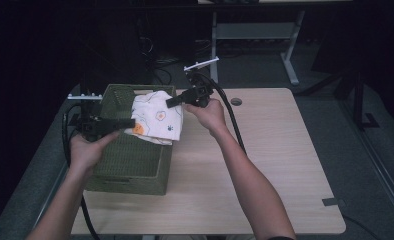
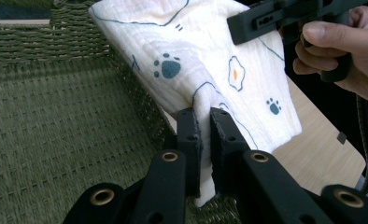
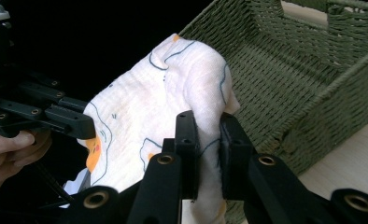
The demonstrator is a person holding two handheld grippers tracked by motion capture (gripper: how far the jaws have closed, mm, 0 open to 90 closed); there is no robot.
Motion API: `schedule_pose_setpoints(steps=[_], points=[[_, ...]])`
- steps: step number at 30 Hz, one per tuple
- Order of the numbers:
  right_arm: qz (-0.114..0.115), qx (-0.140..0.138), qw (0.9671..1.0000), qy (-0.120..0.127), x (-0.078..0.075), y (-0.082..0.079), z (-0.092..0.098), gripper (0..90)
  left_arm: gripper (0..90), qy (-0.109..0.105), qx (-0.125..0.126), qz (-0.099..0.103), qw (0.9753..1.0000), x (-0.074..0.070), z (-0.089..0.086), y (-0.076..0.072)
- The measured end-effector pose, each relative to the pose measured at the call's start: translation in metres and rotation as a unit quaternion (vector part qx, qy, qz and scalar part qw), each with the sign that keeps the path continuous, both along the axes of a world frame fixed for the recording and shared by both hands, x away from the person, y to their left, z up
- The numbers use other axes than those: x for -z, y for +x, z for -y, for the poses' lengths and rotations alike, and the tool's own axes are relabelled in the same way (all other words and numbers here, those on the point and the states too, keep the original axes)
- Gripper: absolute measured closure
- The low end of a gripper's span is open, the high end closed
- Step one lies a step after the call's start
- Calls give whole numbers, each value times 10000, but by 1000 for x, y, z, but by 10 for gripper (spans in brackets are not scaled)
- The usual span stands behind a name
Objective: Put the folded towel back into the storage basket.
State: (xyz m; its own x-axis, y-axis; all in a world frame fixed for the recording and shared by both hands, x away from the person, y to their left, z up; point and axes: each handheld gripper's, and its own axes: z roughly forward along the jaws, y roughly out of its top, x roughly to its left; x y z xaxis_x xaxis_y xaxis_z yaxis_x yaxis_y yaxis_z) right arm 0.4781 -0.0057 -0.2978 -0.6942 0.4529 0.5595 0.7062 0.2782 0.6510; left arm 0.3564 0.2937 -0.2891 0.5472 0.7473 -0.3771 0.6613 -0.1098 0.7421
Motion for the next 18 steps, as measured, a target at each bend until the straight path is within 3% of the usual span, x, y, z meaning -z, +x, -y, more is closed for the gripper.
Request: schedule_pose_setpoints(steps=[18], points=[[-82, -75, 9999, -7, 12, 4, -33, 798, 838, 67, -219, -155, 9996, 10, -33, 1]])
